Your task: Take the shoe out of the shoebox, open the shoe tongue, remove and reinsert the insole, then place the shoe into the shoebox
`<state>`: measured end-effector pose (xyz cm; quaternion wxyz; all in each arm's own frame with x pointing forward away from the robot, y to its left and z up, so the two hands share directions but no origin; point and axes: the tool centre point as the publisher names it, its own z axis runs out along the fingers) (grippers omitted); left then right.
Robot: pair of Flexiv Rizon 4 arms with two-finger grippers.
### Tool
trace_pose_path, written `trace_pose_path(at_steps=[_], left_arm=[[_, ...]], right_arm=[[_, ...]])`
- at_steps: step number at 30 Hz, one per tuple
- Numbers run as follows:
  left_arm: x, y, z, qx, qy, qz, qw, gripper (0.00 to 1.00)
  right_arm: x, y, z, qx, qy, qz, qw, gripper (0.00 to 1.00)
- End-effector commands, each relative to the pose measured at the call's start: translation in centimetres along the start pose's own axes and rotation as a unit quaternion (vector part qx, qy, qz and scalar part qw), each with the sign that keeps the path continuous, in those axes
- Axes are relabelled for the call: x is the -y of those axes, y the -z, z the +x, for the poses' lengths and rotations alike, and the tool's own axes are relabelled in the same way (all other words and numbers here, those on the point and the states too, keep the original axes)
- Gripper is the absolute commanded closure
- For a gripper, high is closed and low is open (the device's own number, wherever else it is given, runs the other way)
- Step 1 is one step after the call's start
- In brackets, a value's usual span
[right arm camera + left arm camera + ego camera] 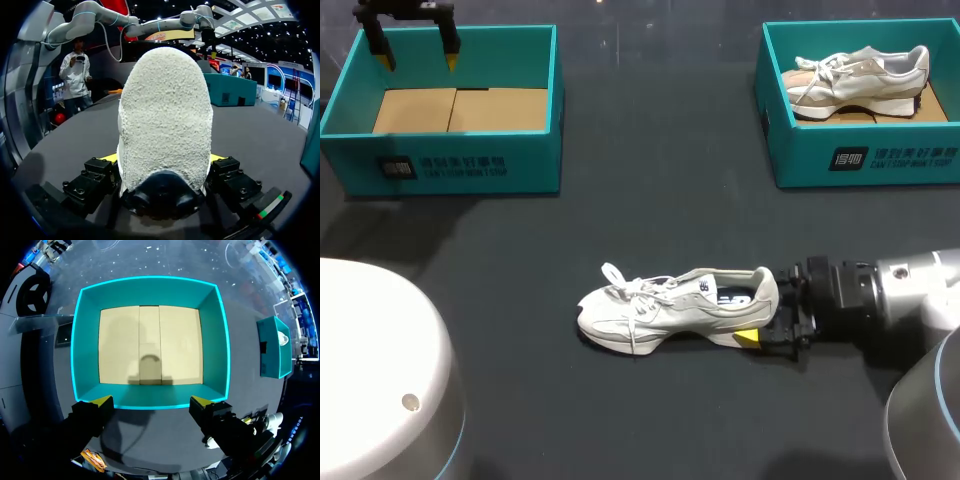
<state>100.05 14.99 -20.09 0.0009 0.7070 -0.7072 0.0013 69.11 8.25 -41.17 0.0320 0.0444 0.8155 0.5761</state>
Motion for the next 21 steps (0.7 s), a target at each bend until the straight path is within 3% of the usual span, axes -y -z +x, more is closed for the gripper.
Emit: trace_pose_path(at_steps=[1, 21], left_arm=[[0.00, 0.03, 0.00, 0.001, 0.000, 0.000, 1.000, 0.00], [0.00, 0.03, 0.00, 0.001, 0.000, 0.000, 1.000, 0.00]], right_arm=[[-0.07, -0.35, -0.15, -0.002, 0.000, 0.002, 1.000, 1.00], [-0.15, -0.54, -0.52, -0.011, -0.001, 0.002, 1.000, 1.00]])
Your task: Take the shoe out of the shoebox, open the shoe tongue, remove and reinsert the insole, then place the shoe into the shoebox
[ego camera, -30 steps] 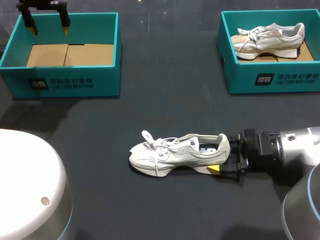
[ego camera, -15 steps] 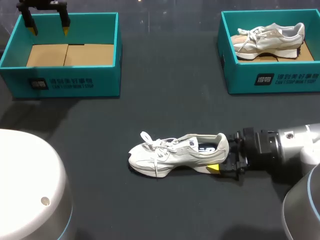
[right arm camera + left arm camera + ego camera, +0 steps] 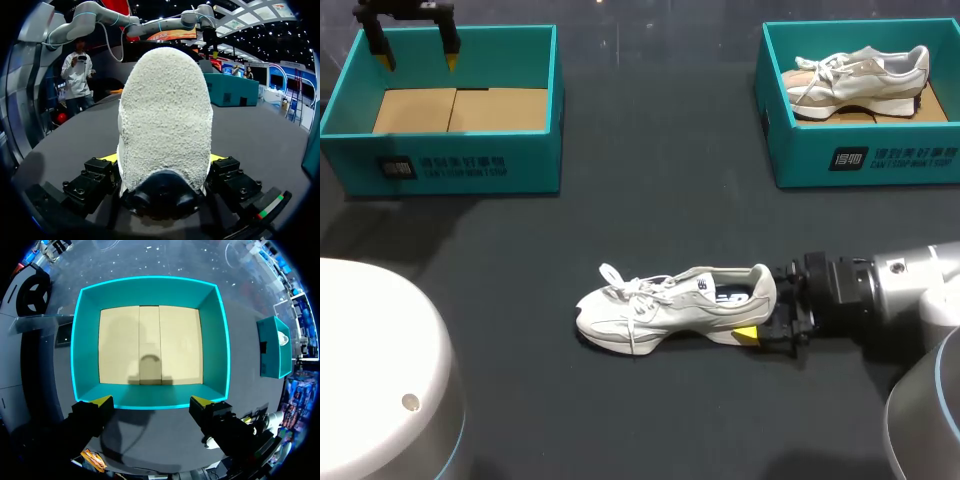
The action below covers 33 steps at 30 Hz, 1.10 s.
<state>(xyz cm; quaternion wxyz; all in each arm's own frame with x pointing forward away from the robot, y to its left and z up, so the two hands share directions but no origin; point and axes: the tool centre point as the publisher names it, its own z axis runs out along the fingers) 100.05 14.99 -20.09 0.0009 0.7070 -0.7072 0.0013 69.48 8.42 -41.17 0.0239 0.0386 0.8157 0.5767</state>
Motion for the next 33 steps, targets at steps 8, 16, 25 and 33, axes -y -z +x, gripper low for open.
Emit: trace_pose_path(at_steps=[8, 16, 25, 33], left_arm=[[0.0, 0.0, 0.0, 0.001, 0.000, 0.000, 1.000, 0.00], [-2.5, -0.2, 2.2, 0.024, 0.024, 0.019, 0.999, 0.00], [-8.6, 0.1, 6.3, 0.031, 0.042, 0.033, 0.998, 0.00], [-13.9, 0.3, 10.5, 0.023, 0.037, 0.031, 0.999, 0.00]], right_arm=[[-0.1, -0.3, -0.2, -0.001, -0.001, 0.003, 1.000, 1.00], [-0.1, -0.3, -0.2, -0.001, -0.001, 0.003, 1.000, 1.00], [-0.1, -0.3, -0.2, -0.001, -0.001, 0.003, 1.000, 1.00], [-0.1, -0.3, -0.2, -0.001, -0.001, 0.003, 1.000, 1.00]])
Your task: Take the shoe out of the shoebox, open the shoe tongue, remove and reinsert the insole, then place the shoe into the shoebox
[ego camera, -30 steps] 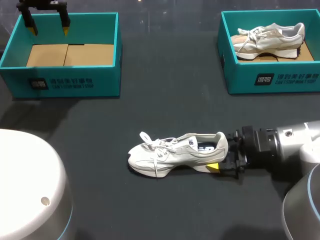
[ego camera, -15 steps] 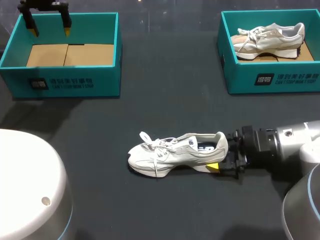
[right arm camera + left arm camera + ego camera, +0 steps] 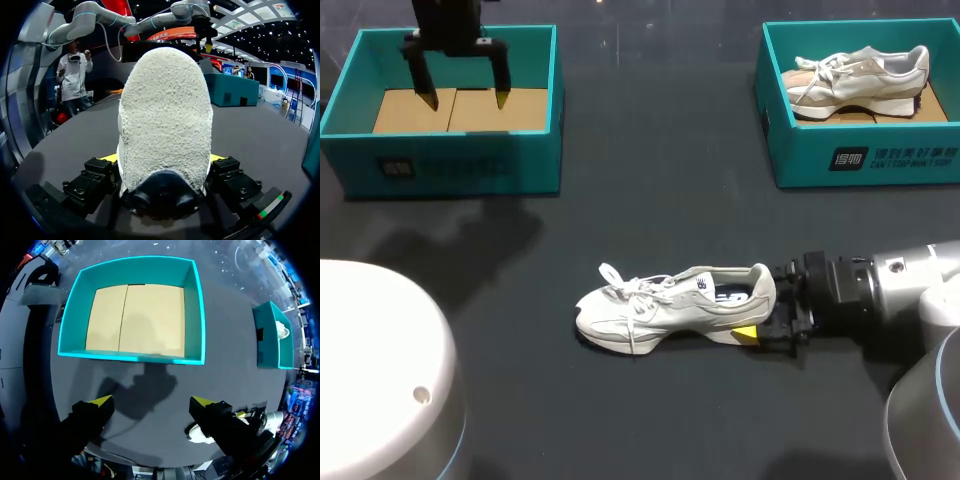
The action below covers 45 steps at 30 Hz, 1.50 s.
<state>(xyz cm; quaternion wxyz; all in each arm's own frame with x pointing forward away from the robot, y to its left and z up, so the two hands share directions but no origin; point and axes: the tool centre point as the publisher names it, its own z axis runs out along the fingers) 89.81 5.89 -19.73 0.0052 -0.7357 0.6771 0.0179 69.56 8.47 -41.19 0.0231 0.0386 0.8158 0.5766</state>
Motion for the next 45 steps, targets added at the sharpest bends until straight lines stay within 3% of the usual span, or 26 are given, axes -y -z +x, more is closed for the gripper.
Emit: trace_pose_path(at_steps=[1, 4, 17, 26, 33, 36, 45], left_arm=[[-4.4, 0.0, 1.5, 0.004, -0.006, 0.040, 0.999, 0.00], [-5.9, 0.7, 2.8, 0.002, -0.019, 0.026, 0.999, 0.00], [-5.9, 0.7, 2.8, 0.002, -0.019, 0.026, 0.999, 0.00], [-12.7, -0.1, 7.0, -0.003, -0.047, 0.038, 0.998, 0.00], [-16.4, -0.5, 10.6, -0.005, -0.072, 0.047, 0.996, 0.00], [-17.4, -1.1, 12.9, 0.008, -0.076, 0.037, 0.996, 0.00], [-17.4, -1.1, 12.9, 0.008, -0.076, 0.037, 0.996, 0.00]], right_arm=[[-0.1, -0.3, -0.1, -0.001, 0.000, 0.002, 1.000, 1.00], [-0.1, -0.3, -0.1, -0.001, 0.000, 0.002, 1.000, 1.00], [-0.1, -0.3, -0.1, -0.001, 0.000, 0.002, 1.000, 1.00], [-0.1, -0.3, -0.1, -0.001, 0.000, 0.002, 1.000, 1.00], [-0.1, -0.3, -0.1, -0.001, 0.000, 0.002, 1.000, 1.00], [-0.1, -0.3, -0.1, -0.001, 0.000, 0.002, 1.000, 1.00], [-0.1, -0.3, -0.1, -0.001, 0.000, 0.002, 1.000, 1.00]])
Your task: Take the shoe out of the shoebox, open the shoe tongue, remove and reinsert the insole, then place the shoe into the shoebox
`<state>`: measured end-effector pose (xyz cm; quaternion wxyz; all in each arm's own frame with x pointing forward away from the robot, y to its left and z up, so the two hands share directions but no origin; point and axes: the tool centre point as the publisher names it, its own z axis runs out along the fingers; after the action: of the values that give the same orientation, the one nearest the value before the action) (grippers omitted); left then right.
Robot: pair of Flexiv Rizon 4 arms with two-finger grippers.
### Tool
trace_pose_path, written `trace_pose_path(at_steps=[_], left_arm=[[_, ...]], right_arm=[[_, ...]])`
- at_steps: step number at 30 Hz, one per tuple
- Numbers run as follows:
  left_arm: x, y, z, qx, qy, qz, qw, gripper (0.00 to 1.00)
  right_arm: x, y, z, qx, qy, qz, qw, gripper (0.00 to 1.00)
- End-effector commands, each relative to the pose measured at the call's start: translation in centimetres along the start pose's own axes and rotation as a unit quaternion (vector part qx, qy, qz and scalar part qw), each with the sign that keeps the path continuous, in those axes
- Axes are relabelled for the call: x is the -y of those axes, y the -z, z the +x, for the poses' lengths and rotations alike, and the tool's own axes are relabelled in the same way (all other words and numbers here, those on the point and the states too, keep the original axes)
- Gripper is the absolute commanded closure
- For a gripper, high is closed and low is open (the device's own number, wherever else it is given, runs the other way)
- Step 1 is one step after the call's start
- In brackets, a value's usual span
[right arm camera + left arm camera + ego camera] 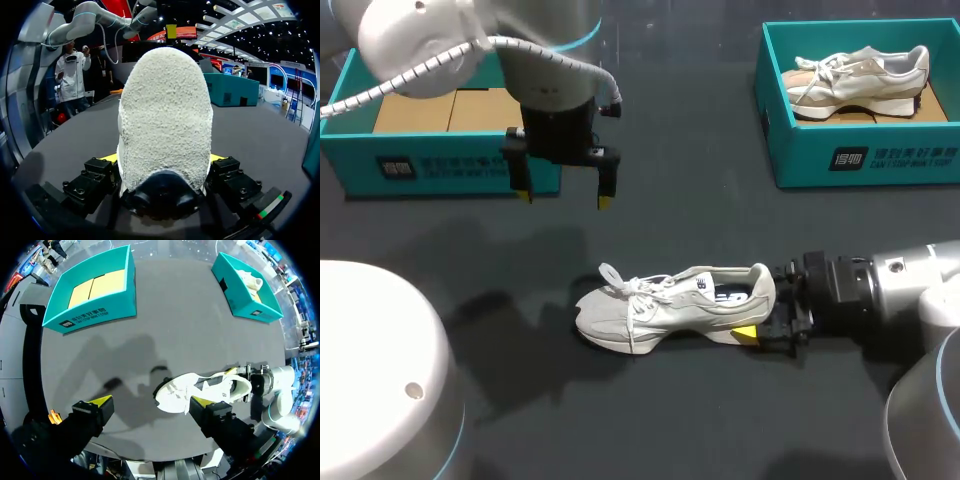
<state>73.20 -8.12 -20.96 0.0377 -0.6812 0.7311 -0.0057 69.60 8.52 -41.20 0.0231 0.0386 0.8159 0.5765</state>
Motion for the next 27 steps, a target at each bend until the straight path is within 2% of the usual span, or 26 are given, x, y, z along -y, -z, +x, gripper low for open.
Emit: trace_pose_path(at_steps=[1, 9, 17, 27], left_arm=[[0.4, 0.0, 0.3, 0.003, 0.000, -0.005, 1.000, 0.00], [0.2, -0.3, 0.6, -0.005, -0.006, -0.011, 1.000, 0.00], [-1.2, -1.2, 5.0, 0.005, -0.012, -0.022, 1.000, 0.00], [-1.9, -1.5, 9.2, 0.009, -0.028, -0.028, 0.999, 0.00]], right_arm=[[-0.1, -0.2, -0.1, -0.001, 0.000, 0.002, 1.000, 1.00], [-0.1, -0.2, -0.1, -0.001, 0.000, 0.002, 1.000, 1.00], [-0.1, -0.2, -0.1, -0.001, 0.000, 0.002, 1.000, 1.00], [-0.1, -0.2, -0.1, -0.001, 0.000, 0.002, 1.000, 1.00]])
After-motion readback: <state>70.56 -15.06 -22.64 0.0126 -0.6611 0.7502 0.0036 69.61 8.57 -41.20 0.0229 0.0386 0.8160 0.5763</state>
